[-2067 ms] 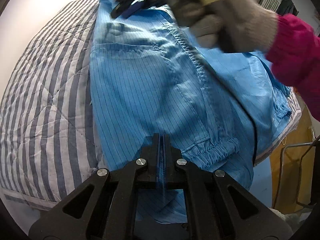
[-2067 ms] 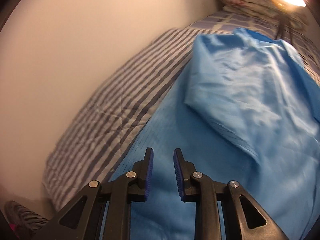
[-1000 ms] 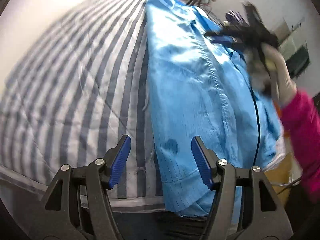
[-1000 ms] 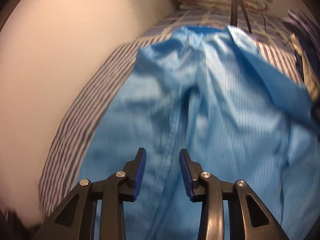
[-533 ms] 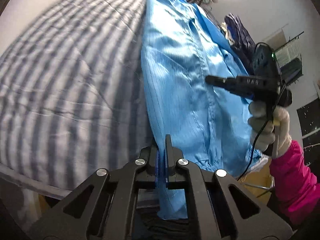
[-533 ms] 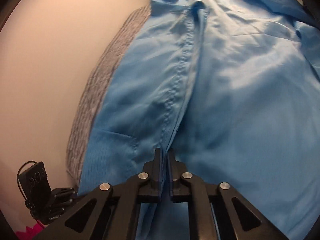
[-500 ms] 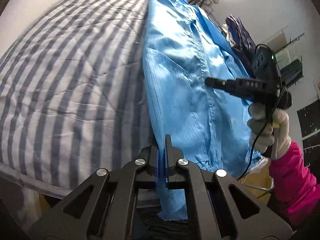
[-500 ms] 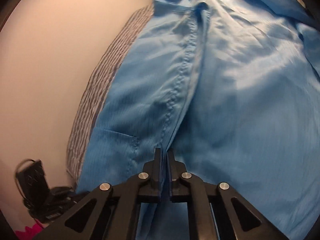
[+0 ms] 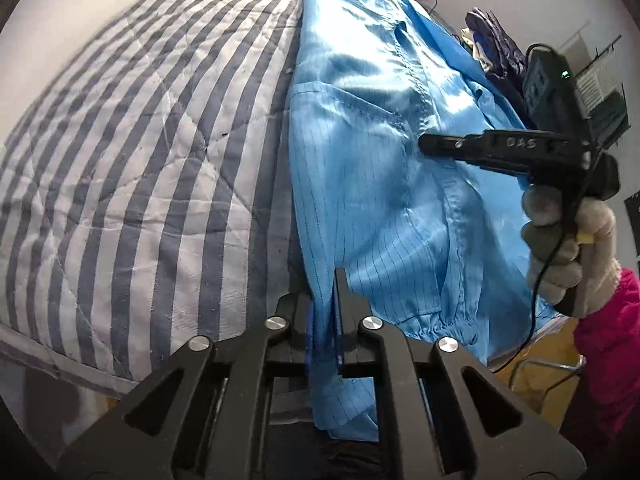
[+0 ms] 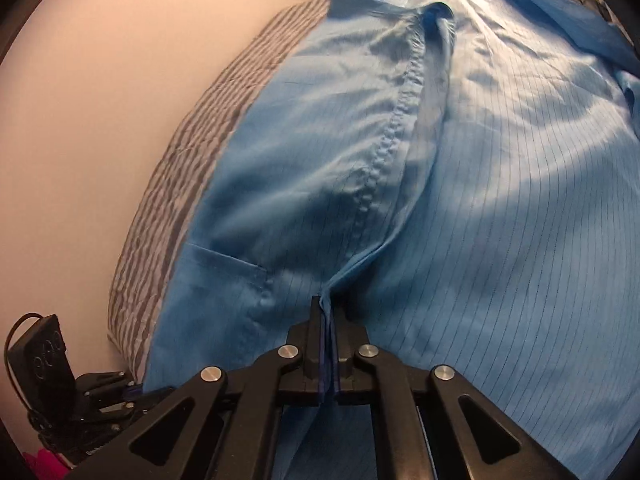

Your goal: Fold large clothes

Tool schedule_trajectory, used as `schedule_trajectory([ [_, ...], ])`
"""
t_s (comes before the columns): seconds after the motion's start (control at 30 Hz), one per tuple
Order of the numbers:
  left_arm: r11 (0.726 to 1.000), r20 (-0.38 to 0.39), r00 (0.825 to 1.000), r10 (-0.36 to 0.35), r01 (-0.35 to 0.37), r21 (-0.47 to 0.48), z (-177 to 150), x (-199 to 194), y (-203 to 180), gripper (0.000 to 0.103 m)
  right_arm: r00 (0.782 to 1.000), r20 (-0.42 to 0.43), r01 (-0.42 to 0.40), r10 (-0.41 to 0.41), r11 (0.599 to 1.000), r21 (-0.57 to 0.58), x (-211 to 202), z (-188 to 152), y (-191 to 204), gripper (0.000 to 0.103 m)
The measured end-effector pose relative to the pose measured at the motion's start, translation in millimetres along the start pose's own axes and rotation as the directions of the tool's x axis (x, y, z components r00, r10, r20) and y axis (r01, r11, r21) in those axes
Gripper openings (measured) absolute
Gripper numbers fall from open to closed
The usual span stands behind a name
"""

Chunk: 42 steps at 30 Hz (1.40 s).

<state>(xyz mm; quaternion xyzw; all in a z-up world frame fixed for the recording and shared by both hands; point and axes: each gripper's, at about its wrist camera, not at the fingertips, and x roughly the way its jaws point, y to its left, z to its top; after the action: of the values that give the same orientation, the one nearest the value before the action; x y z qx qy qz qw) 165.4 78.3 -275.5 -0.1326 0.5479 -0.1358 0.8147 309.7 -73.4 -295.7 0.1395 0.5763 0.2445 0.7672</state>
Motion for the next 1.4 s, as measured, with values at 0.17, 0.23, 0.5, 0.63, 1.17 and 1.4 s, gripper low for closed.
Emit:
schedule_trajectory([
  [0.17,0.998,0.073,0.995,0.065,-0.066,0.001,3,-29,-6,0.046,0.989,0.139,0.045,-0.044,0.999,-0.006,-53,-22,-5,0.037],
  [0.23,0.998,0.105,0.992,0.067,-0.067,-0.001,1,-48,-7,0.047,0.977,0.198,0.078,-0.076,0.997,-0.004,-83,-35,-9,0.038],
  [0.5,0.999,0.2,0.98,0.02,-0.028,0.033,-3,-98,-36,0.047,0.872,0.375,0.257,-0.313,0.947,0.192,-200,-102,-80,0.064],
  [0.63,0.998,0.213,0.977,-0.022,0.01,0.057,-4,-109,-56,0.047,0.818,0.356,0.31,-0.453,0.867,0.39,-243,-144,-141,0.068],
  [1.17,0.987,0.207,0.977,-0.044,0.011,0.159,-6,-109,-111,0.047,0.884,0.296,0.019,-0.362,0.661,0.75,-240,-197,-280,0.058],
  [1.4,0.987,0.197,0.98,-0.026,-0.006,0.163,-2,-103,-111,0.047,0.845,0.322,0.162,-0.426,0.779,0.606,-256,-171,-233,0.0],
])
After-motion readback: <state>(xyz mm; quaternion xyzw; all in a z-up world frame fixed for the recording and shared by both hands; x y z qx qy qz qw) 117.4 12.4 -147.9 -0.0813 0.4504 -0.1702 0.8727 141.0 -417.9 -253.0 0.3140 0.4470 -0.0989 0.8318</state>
